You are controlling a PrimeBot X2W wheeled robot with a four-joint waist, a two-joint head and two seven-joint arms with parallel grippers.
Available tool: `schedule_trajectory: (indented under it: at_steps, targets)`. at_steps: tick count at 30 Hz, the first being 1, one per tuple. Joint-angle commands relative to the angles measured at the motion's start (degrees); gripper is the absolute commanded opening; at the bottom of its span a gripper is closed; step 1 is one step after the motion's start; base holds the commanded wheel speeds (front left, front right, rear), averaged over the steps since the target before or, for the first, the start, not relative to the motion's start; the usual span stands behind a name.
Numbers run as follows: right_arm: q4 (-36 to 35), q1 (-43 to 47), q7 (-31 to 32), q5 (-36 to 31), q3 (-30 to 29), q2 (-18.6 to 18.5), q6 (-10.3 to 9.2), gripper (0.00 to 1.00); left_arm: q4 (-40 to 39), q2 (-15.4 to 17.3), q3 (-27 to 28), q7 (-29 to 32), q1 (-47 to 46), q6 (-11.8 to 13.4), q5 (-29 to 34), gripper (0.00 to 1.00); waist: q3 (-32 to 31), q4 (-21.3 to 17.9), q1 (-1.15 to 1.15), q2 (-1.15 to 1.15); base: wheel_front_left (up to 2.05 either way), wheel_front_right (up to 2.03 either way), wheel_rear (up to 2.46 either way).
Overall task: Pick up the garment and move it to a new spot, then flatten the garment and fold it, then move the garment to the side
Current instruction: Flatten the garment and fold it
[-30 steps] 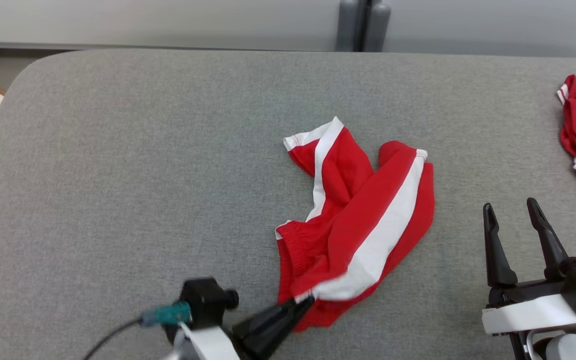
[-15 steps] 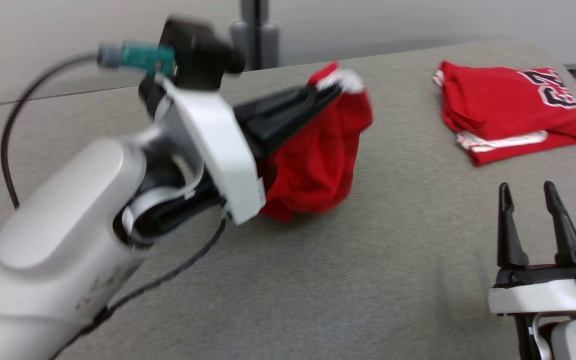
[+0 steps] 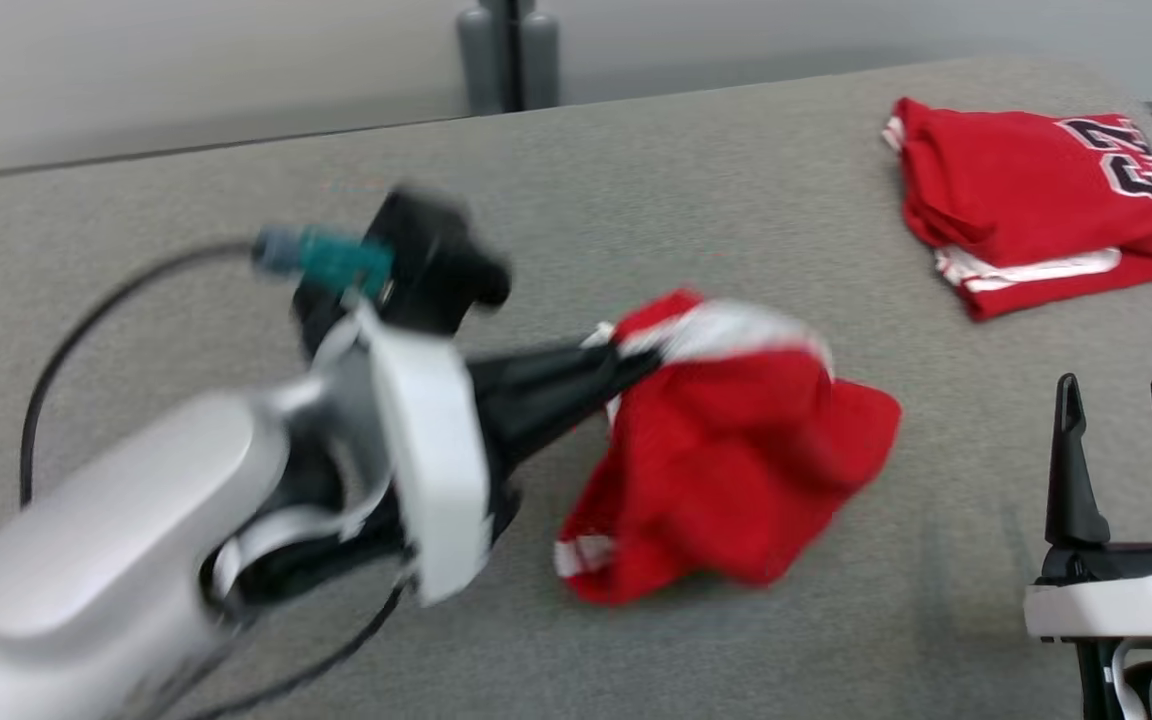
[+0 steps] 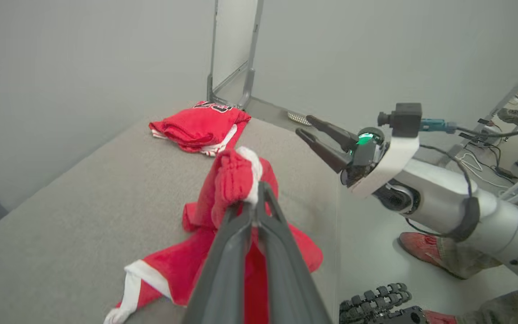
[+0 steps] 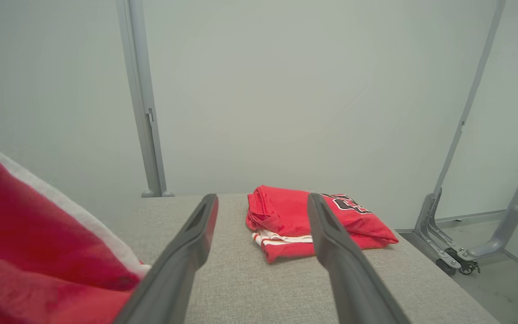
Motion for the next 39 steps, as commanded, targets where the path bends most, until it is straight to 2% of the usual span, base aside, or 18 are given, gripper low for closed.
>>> schedule_trajectory:
  at_steps: [1, 5, 8, 11, 16, 19, 22, 28, 32, 38, 39]
  targets:
    - [0.4, 0.8, 0.0, 0.5, 0.5, -1.0, -0.03, 1.0, -0.9, 3.5, -1.2, -1.2, 4.4, 0.0, -0.1, 0.0, 1.7, 4.2, 0.0, 0.0, 0.0, 0.0, 0.0]
    - [2.8, 1.4, 0.0, 2.5, 3.0, -3.2, -0.03, 1.0, 0.5, 9.5, -1.8, -7.6, 13.5, 0.0, 0.9, 0.0, 2.7, 8.7, 0.0, 0.0, 0.0, 0.0, 0.0]
    - [4.8, 1.0, 0.0, 4.5, 5.8, -5.2, -0.03, 1.0, 2.8, 11.0, -2.1, -11.4, 16.7, 0.0, 2.2, 0.0, 3.0, 10.7, 0.0, 0.0, 0.0, 0.0, 0.0]
    - [8.5, -0.8, 0.0, 8.7, 10.6, -9.6, -0.07, 1.0, 6.9, 10.8, -2.2, -16.4, 19.0, 0.0, 4.4, 0.0, 3.2, 13.4, 0.0, 0.0, 0.0, 0.0, 0.0]
    - [13.6, -1.7, 0.0, 18.2, 18.3, -17.2, -0.06, 1.0, 13.6, 7.4, -2.0, -22.9, 20.1, 0.0, 5.4, 0.0, 2.6, 16.8, 0.0, 0.0, 0.0, 0.0, 0.0]
    - [11.0, 0.6, 0.0, 25.0, 21.8, -20.2, -0.06, 1.0, 16.2, 5.8, -2.1, -25.9, 20.1, 0.0, 5.4, 0.0, 2.3, 18.0, 0.0, 0.0, 0.0, 0.0, 0.0]
    - [3.9, 4.0, 0.0, 32.0, 25.4, -22.3, -0.04, 1.0, 17.6, 4.6, -1.6, -28.8, 20.7, 0.0, 4.3, 0.0, 2.7, 18.4, 0.0, 0.0, 0.0, 0.0, 0.0]
    - [-6.4, 11.1, 0.0, 37.7, 28.9, -26.0, -0.03, 1.0, 18.9, 5.2, -0.4, -33.3, 22.4, 0.0, 2.7, 0.0, 3.1, 17.4, 0.0, 0.0, 0.0, 0.0, 0.0]
    - [-7.8, 13.0, 0.0, 38.5, 32.1, -27.8, -0.03, 1.0, 19.1, 5.6, 0.0, -34.6, 23.4, 0.0, 2.1, 0.0, 3.0, 16.6, 0.0, 0.0, 0.0, 0.0, 0.0]
    - [-6.3, 11.3, 0.0, 40.4, 36.5, -28.7, -0.03, 1.0, 19.4, 5.8, -0.3, -34.8, 23.9, 0.0, 1.7, 0.0, 2.4, 16.5, 0.0, 0.0, 0.0, 0.0, 0.0]
    - [-6.1, 10.9, 0.0, 40.5, 37.0, -28.9, -0.03, 0.96, 19.4, 5.8, -0.4, -34.8, 23.9, 0.0, 1.7, 0.0, 2.3, 16.6, 0.0, 0.0, 0.0, 0.0, 0.0]
